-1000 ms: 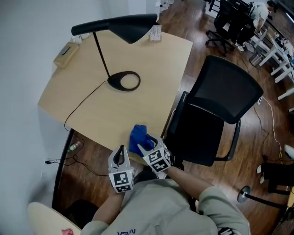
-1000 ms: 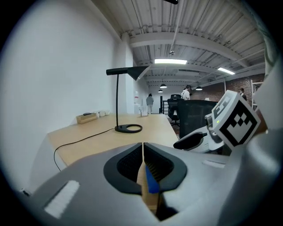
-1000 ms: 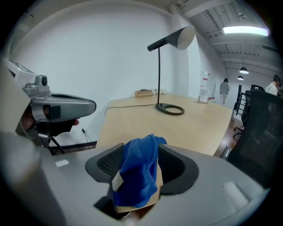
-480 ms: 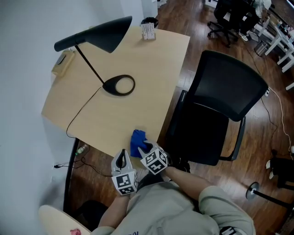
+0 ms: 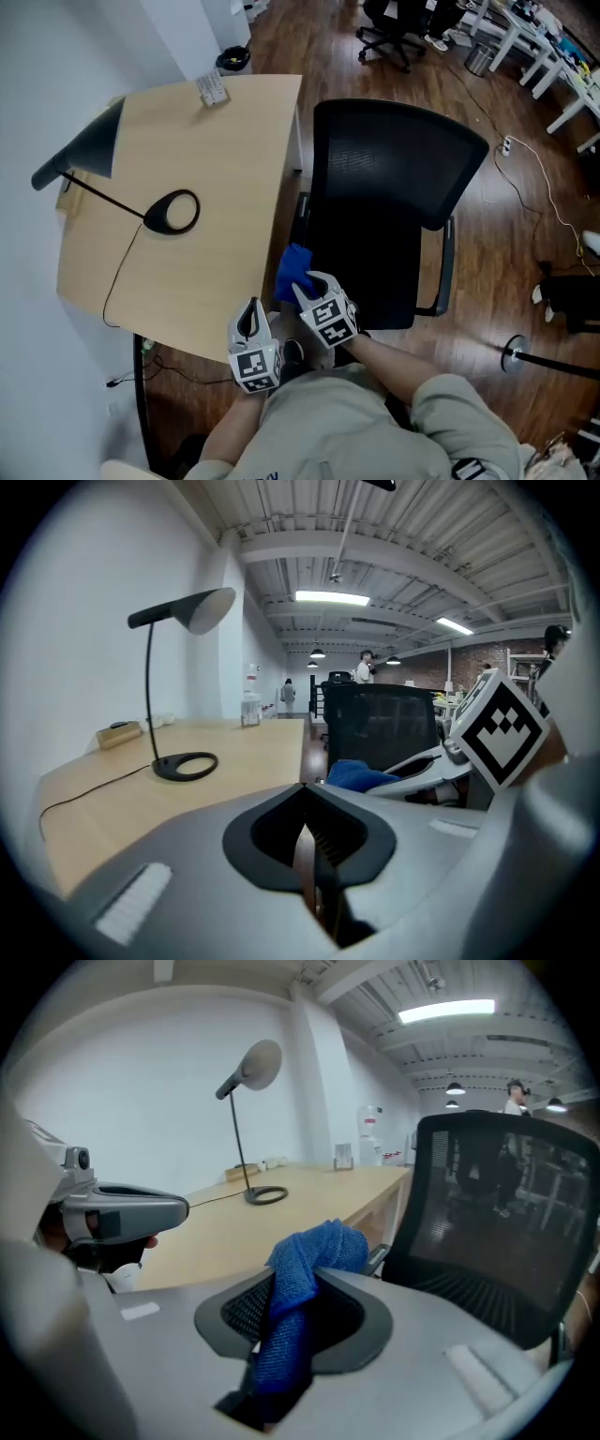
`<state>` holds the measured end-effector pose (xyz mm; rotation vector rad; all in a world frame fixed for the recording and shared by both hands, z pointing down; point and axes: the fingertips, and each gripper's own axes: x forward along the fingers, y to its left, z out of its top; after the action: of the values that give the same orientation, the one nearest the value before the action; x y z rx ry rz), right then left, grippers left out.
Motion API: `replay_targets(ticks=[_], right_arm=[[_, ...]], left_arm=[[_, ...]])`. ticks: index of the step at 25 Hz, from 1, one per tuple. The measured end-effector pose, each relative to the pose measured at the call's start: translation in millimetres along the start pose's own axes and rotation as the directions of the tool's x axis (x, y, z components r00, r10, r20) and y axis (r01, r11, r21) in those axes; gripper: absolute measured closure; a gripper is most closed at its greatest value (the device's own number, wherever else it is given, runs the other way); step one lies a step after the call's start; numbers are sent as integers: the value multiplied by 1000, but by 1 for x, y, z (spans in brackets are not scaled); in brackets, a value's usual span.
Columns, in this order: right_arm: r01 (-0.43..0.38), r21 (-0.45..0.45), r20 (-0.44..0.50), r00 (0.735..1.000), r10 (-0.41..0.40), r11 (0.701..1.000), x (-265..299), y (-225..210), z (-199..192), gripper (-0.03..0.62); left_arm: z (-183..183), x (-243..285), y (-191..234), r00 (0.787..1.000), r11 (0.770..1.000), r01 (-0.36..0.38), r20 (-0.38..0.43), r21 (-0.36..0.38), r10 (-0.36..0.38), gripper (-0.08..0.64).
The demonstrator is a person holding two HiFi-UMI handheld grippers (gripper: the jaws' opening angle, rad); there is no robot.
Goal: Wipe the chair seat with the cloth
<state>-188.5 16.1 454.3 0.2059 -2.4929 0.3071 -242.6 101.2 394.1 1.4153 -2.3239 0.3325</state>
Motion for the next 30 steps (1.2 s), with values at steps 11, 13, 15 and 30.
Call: replay_targets(ticks=[11, 13, 15, 30], right_arm=[[106, 108, -82, 992, -97, 989, -25, -141, -65, 502], [110, 110, -101, 990, -99, 988, -25, -154, -77, 502], [115, 113, -120, 988, -101, 987, -22, -164, -88, 502], [119, 150, -173, 981, -93, 981, 120, -205, -148, 502]], left_arm=[[9, 84, -136, 995, 995, 96, -36, 7, -96, 555], [5, 91, -156, 992, 993, 118, -41, -11, -118, 555], [-2, 97, -175, 989, 989, 142, -47, -31, -143, 555], [-102, 164, -151, 983, 994, 95, -152, -57, -103, 555]])
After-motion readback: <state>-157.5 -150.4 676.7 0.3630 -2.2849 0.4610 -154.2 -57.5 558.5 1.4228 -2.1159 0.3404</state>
